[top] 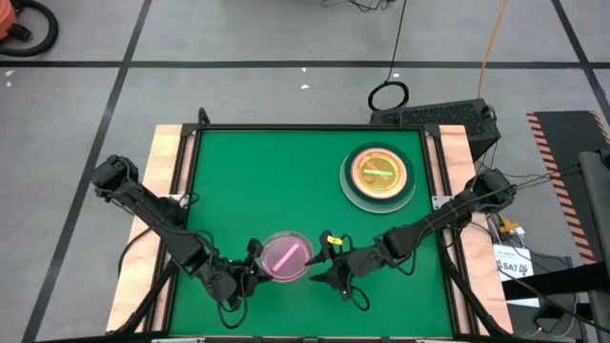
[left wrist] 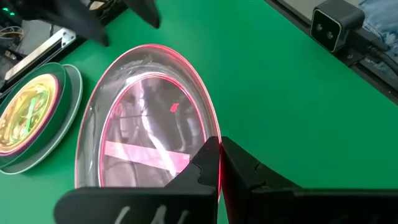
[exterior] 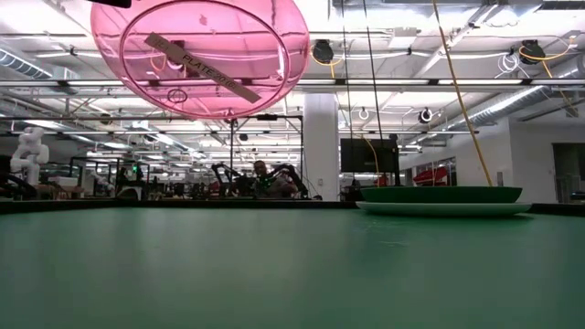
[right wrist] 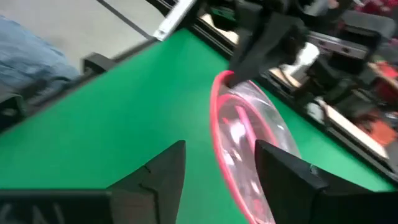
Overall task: Stack plastic plates
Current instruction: Stack the pink transparent plate on the green transparent plate
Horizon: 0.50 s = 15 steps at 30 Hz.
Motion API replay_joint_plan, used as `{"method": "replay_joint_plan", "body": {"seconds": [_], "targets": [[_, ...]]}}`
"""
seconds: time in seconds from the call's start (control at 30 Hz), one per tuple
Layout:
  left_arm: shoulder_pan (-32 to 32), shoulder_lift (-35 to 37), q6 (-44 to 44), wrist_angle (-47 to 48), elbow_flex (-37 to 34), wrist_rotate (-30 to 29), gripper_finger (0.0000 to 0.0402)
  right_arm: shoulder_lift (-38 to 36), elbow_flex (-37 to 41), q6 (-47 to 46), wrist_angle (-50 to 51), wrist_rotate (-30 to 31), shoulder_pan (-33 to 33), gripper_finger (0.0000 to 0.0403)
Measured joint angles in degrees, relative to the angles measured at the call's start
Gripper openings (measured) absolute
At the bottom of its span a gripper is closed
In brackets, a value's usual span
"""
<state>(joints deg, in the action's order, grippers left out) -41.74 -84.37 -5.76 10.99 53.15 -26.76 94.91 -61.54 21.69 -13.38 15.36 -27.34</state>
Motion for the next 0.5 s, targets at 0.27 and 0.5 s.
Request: {"method": "replay_joint_plan", "body": {"seconds": [0.27,0.5], "targets": [[1.67,-0.01,-1.73,-0.36,0.0,3.55,0.0005,0.0,0.0,-2.11,1.29,-8.36,3.11,0.0136],[2.9,-0.01,-2.94,-0.38,0.0,3.93,0.0005,0.02,0.0,-2.58,5.61,-12.91,5.52,0.0097]]}}
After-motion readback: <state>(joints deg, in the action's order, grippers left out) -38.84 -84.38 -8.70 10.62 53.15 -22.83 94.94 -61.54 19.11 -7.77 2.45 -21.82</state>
